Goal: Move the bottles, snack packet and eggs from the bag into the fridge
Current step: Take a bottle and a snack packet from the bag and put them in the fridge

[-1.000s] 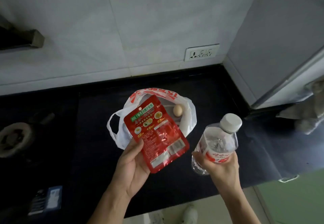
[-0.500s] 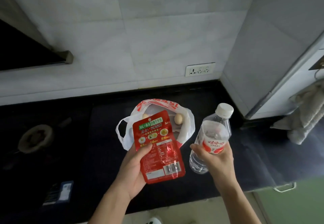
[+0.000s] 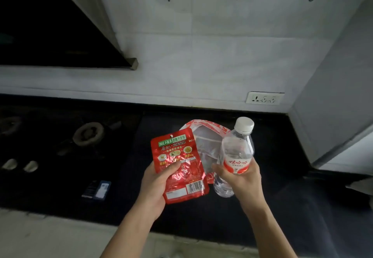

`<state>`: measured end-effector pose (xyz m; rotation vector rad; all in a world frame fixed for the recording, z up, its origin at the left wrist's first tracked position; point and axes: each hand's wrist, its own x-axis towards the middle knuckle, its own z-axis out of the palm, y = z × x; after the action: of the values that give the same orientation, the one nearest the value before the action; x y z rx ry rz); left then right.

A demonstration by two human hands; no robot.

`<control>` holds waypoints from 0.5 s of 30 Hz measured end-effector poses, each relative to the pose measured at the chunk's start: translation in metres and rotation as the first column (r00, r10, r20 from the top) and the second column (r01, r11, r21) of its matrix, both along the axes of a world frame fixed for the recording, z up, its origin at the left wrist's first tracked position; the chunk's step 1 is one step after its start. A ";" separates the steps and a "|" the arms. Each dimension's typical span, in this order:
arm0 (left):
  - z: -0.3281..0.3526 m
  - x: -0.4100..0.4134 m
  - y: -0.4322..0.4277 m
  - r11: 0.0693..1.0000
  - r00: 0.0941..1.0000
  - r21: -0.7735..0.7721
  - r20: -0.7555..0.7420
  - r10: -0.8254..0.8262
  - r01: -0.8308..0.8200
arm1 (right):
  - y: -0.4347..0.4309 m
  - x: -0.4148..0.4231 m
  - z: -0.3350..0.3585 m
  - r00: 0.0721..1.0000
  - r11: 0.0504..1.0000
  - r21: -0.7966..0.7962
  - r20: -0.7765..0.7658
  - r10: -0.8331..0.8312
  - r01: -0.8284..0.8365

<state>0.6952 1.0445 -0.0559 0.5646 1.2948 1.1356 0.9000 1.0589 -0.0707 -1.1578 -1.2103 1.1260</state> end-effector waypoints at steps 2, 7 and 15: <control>0.005 0.000 -0.009 0.999 0.999 -0.004 0.003 0.053 -0.053 | 0.002 -0.002 0.006 0.997 0.997 0.008 -0.005 0.074 -0.074; 0.010 0.004 -0.045 0.976 0.975 -0.013 -0.034 0.218 -0.219 | 0.002 -0.006 0.016 0.973 0.973 0.000 0.014 0.231 -0.231; 0.006 -0.003 -0.132 0.836 0.831 -0.016 -0.120 0.543 -0.548 | -0.015 -0.046 -0.013 0.868 0.875 -0.142 0.123 0.480 -0.464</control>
<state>0.6920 0.9128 -0.0494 0.2160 1.6363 1.5514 0.8540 1.0435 -0.0838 -1.0697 -1.6308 1.5033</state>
